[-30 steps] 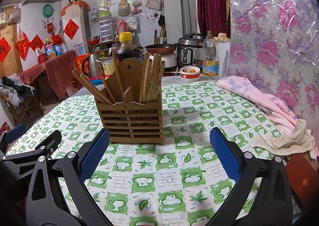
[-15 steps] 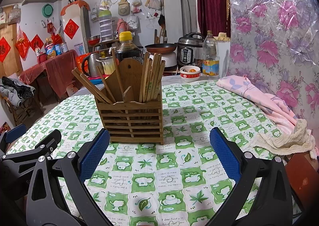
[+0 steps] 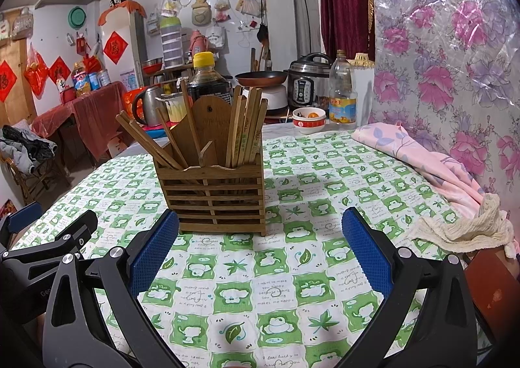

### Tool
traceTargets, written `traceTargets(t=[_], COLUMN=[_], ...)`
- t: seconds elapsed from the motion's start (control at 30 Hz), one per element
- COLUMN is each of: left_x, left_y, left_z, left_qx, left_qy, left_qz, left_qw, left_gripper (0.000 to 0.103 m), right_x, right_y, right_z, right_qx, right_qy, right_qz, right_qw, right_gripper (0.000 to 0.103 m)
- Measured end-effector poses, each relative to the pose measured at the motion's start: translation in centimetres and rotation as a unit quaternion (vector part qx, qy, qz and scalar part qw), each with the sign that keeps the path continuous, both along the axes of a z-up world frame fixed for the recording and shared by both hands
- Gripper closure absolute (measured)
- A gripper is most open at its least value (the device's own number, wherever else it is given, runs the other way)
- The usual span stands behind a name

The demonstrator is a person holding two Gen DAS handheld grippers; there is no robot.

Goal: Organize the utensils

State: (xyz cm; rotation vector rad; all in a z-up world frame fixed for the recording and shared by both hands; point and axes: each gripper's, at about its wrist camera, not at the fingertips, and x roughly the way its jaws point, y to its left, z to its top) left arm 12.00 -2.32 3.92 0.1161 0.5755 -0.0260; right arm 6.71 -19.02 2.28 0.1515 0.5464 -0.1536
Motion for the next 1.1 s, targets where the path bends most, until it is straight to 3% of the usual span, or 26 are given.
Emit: traceTargets(t=[0.77,1.1], left_x=[0.02,0.52], left_y=[0.07,0.39], left_z=[-0.04,0.38], left_qx=[-0.002,-0.005], left_qy=[0.001,0.006], left_qz=[0.0,0.022], left_qw=[1.0,0.9997], left_gripper=[0.005,0.005], right_x=[-0.01,0.0], right_y=[-0.17,-0.31], right_z=[-0.02,-0.05], right_qx=[0.0,0.001], right_qy=[0.0,0.001], right_qz=[0.0,-0.002], right_qw=[1.0,1.0], right_gripper=[0.006,0.006])
